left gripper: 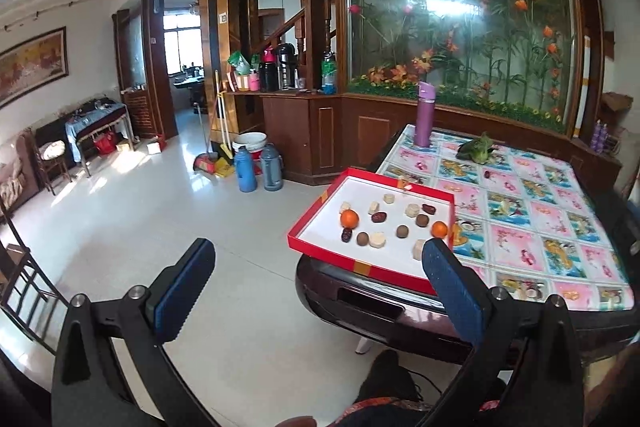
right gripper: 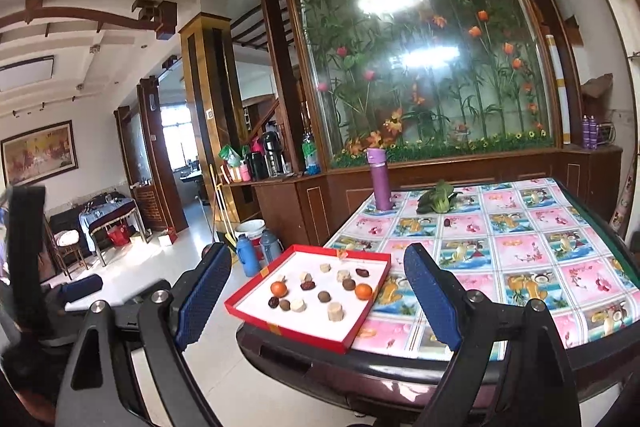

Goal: Organize fruits

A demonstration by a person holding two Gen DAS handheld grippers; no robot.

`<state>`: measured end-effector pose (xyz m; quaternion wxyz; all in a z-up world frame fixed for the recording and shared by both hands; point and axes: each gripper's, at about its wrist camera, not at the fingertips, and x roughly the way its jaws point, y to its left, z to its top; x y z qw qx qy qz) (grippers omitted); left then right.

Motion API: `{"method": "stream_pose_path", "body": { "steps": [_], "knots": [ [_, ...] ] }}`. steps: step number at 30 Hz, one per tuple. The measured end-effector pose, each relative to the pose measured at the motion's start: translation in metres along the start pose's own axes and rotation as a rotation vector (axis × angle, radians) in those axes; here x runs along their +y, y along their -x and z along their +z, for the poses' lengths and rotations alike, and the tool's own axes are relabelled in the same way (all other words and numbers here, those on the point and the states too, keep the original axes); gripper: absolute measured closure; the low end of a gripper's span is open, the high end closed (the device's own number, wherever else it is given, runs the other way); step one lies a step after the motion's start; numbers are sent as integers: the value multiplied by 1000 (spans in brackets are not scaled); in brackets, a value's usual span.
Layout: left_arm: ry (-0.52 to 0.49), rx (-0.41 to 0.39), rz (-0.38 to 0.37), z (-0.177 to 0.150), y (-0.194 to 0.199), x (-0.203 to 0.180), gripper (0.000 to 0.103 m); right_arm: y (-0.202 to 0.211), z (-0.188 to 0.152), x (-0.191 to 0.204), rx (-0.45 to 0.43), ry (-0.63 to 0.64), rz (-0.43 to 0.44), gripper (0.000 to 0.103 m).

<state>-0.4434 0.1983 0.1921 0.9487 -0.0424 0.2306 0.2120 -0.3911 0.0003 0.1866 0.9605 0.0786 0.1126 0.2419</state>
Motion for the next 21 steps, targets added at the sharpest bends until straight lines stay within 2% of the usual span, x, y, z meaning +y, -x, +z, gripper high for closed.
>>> {"method": "stream_pose_path", "body": {
  "steps": [2,4,7,11,16,21],
  "knots": [
    [20,9,-22,1,3,8,0,6,-4,6,-11,27,4,15],
    [15,10,-14,3,2,10,0,11,-6,12,-32,67,3,14],
    [2,-22,46,4,1,8,0,13,-6,15,-61,110,10,13],
    [-19,-66,106,2,-2,6,0,7,-6,10,-49,95,10,13],
    [-47,-194,248,-6,5,14,0,2,-9,9,-20,80,7,13],
    [11,-152,224,-5,-1,32,0,4,-12,20,-17,107,15,13]
  ]
}}
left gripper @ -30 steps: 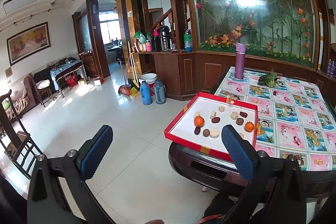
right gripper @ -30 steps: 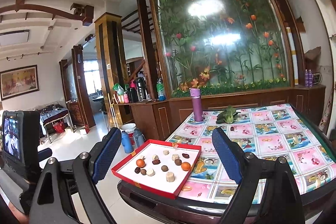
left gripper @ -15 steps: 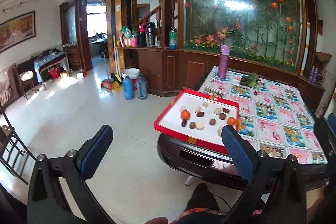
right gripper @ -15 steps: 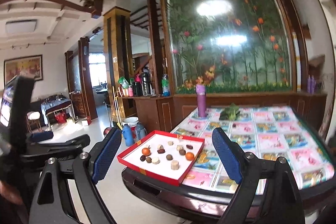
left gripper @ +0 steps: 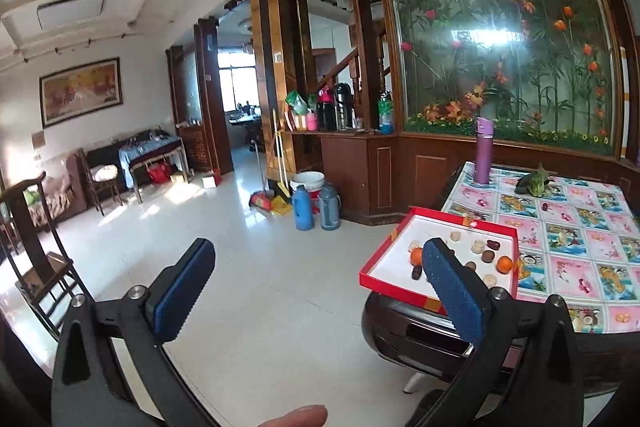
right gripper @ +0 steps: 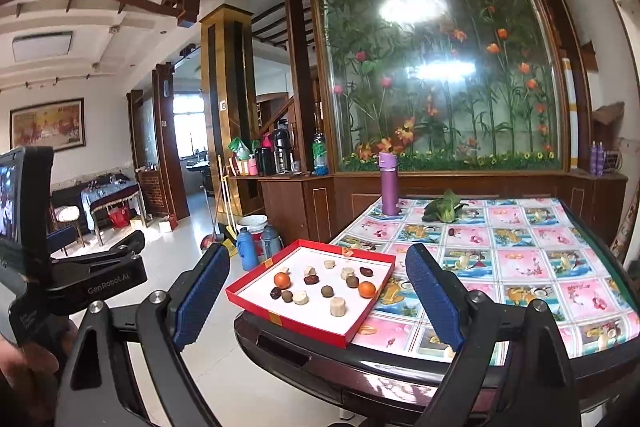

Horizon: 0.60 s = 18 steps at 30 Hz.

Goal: Organize fruits

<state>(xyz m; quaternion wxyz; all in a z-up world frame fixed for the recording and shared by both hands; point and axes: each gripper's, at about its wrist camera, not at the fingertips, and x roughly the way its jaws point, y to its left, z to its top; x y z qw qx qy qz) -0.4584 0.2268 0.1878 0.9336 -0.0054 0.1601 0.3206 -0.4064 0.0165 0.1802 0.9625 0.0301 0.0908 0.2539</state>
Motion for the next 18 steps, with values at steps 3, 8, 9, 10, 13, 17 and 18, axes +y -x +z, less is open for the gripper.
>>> {"method": "stream_pose_path", "body": {
  "steps": [3,8,9,10,13,17,18],
  "knots": [
    [7,6,4,0,-1,2,0,0,0,5,0,15,4,13],
    [3,11,-14,-1,-1,1,0,-7,-3,6,22,19,6,12],
    [-4,16,-19,-2,-2,0,0,-8,-3,6,26,17,6,12],
    [-9,20,-21,-3,-1,-1,0,-8,-4,6,30,16,6,12],
    [-12,33,-31,-5,-3,-1,0,-9,-4,5,36,10,0,12],
    [-10,27,-35,-6,-1,0,0,-9,-3,6,39,9,-9,12],
    [-8,26,-37,-6,0,1,0,-9,-3,6,40,9,-10,12]
  ]
}}
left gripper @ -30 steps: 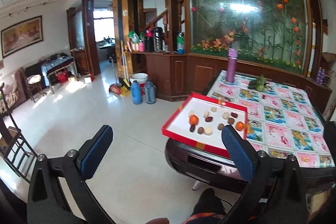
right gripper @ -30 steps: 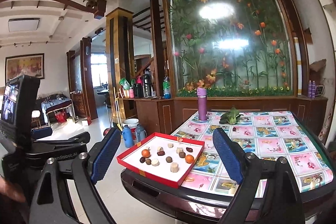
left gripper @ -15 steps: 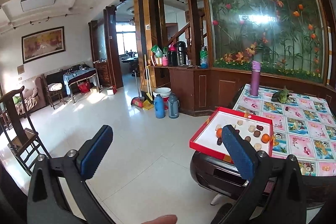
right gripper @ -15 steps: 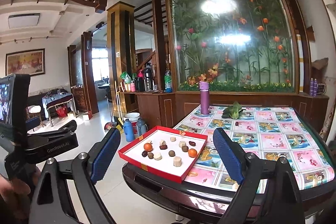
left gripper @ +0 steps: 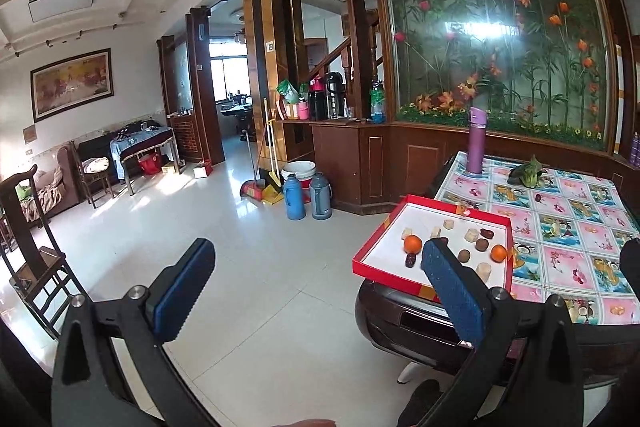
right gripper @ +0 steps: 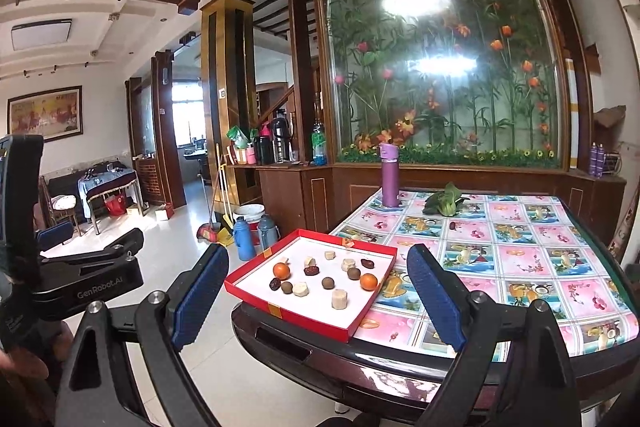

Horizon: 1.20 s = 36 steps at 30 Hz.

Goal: Organize fruits

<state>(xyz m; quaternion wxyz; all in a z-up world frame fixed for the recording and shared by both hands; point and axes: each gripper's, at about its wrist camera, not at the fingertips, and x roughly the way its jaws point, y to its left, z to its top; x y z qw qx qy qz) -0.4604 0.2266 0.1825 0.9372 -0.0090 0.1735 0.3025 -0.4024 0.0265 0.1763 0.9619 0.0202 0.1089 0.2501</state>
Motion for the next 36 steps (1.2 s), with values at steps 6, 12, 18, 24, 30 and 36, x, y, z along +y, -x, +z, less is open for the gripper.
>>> {"method": "stream_pose_path", "body": {
  "steps": [6,12,18,24,30,36],
  "knots": [
    [4,-6,-17,0,3,1,0,1,0,-2,-2,2,2,11],
    [-8,-6,-41,0,6,-3,0,0,0,-2,1,1,1,11],
    [-8,-11,-54,1,10,-4,0,0,1,-2,0,4,-1,11],
    [-13,-18,-66,2,13,-7,0,0,0,-2,2,3,1,10],
    [-12,-23,-76,3,15,-8,0,0,1,-2,0,5,-1,10],
    [-17,-35,-88,5,22,-9,0,0,1,-5,-2,2,-1,9]
  ]
}}
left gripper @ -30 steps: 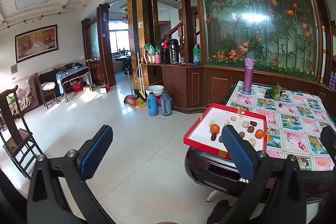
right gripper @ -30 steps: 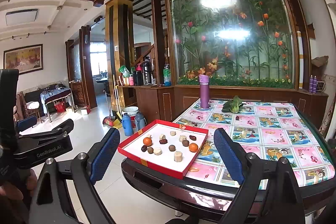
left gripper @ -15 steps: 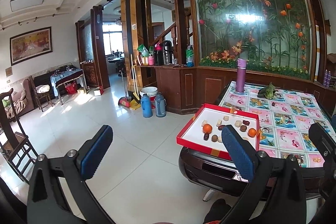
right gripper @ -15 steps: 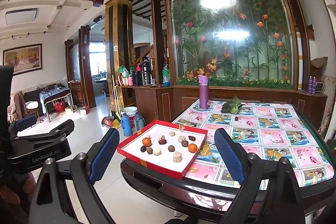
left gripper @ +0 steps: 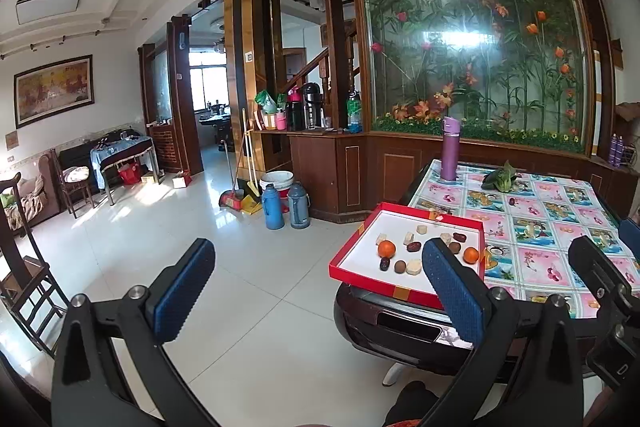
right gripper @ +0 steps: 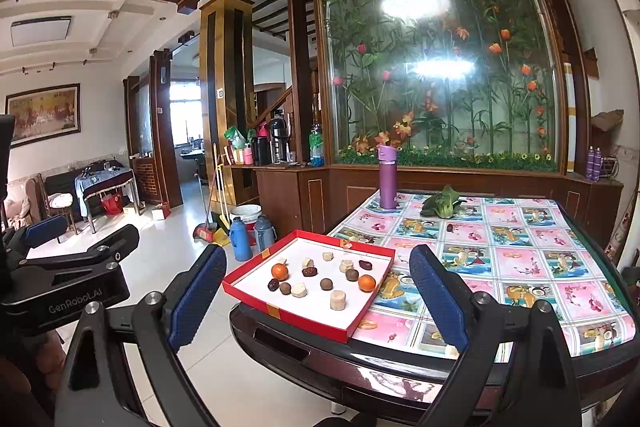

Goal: Organize fruits

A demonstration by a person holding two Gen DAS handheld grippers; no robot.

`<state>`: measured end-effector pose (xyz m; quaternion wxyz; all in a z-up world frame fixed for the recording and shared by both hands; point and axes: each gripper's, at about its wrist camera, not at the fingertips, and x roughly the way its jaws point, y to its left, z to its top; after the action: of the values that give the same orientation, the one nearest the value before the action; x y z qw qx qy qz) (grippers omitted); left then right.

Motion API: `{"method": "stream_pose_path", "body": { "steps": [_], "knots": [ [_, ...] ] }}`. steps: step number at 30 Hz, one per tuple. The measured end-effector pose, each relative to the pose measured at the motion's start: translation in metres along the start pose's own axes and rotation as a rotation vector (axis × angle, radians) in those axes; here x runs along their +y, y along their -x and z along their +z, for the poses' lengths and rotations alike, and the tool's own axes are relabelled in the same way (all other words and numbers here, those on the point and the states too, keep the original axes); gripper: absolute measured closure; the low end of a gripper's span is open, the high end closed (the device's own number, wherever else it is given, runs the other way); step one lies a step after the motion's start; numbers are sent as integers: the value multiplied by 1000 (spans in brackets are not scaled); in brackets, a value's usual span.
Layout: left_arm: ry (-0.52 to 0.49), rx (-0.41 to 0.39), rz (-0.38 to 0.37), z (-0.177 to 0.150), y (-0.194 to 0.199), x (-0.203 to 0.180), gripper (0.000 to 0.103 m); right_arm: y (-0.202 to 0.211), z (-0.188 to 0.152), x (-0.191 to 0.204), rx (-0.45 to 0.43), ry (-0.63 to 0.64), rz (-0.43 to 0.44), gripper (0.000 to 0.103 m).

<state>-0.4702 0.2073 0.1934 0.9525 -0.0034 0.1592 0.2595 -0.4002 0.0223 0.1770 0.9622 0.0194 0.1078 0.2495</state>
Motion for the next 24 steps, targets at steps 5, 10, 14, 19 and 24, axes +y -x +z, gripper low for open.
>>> {"method": "stream_pose_path", "body": {
  "steps": [5,10,14,19,24],
  "knots": [
    [-10,-5,-12,1,3,-3,0,0,0,0,2,2,1,9],
    [-15,-4,-24,1,4,-4,0,0,0,-1,4,3,3,9],
    [-15,-2,-32,1,4,-4,0,0,1,-3,4,2,5,9],
    [-18,-1,-40,0,5,-5,0,-1,1,-3,5,7,5,9],
    [-18,3,-47,-1,5,-5,0,0,1,-6,7,5,6,9]
  ]
}}
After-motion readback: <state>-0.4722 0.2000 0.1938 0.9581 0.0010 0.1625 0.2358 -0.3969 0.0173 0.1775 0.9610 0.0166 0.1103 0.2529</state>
